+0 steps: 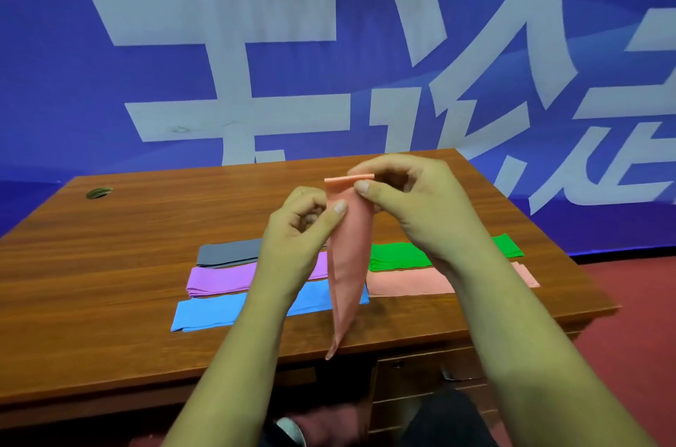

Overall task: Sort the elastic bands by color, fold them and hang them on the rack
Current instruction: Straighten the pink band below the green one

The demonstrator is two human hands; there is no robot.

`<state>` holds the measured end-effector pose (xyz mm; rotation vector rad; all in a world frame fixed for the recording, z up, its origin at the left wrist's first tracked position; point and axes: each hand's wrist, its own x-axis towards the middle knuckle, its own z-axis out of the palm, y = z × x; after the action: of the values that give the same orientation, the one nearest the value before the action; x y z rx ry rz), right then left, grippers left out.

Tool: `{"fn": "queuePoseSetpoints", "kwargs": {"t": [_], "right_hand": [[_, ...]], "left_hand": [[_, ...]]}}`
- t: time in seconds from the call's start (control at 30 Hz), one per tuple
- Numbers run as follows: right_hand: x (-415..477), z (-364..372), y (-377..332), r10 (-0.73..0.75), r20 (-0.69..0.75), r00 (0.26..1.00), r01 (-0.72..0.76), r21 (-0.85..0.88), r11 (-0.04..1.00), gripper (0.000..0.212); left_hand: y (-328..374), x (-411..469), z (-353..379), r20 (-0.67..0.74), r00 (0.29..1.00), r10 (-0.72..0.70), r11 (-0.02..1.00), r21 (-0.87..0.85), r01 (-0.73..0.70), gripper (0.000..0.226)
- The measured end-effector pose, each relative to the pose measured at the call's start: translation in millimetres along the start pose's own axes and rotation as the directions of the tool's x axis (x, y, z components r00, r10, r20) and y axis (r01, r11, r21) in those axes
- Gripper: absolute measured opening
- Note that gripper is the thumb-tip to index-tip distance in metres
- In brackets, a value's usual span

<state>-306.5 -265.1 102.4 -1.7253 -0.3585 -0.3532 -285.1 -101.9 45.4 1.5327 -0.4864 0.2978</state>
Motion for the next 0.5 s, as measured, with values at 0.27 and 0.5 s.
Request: {"fn": "queuePoseSetpoints", "kwargs": {"t": [0.27, 0.5], "right_hand": [[26.9, 1.8, -20.6, -0.013, 0.054, 0.998, 0.024, -0.209, 0.978, 0.008], [52.3, -0.3, -11.8, 0.050, 0.007, 0.999, -0.046, -0.284, 0.958, 0.006]], "left_hand": [[10.5, 12.4, 7.5, 0.033, 0.998, -0.046, 0.996, -0.078, 0.048, 0.014], [-5.7, -3.1, 20.5, 0.170, 0.924, -0.341, 0.872, -0.309, 0.379, 0.022]]}}
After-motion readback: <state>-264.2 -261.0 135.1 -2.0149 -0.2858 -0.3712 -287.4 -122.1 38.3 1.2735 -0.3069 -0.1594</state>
